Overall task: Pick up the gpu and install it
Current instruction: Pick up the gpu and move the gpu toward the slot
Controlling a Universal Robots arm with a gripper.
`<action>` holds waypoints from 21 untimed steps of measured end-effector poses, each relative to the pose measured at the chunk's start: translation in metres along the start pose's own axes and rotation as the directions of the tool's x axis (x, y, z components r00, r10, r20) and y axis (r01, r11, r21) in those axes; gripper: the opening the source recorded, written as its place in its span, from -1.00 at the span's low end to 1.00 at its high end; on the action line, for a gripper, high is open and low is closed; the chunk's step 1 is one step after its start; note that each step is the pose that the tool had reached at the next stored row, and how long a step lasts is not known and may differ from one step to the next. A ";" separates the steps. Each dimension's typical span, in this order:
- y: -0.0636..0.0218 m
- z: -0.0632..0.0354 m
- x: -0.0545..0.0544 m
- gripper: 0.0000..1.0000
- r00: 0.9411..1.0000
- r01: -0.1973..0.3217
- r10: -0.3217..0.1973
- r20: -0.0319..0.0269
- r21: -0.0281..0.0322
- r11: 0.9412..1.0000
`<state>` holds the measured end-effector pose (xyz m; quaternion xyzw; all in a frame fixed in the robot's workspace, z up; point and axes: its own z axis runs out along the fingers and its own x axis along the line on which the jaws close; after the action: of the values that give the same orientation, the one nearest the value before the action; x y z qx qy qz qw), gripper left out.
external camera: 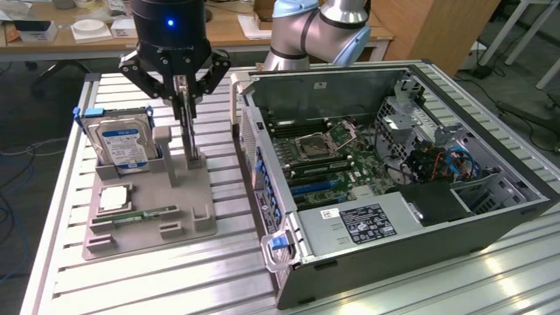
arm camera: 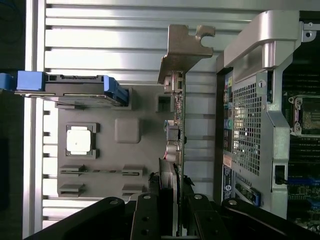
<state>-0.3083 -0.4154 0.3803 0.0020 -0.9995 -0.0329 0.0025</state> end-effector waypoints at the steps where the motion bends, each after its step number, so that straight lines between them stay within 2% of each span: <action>1: 0.0000 -0.0009 0.000 -0.46 1.000 0.000 0.000 0.000 0.000 1.000; 21: 0.0007 -0.0109 0.000 -0.46 1.000 0.000 0.000 0.000 0.000 1.000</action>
<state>-0.3083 -0.4154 0.3912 0.0020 -0.9995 -0.0329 0.0025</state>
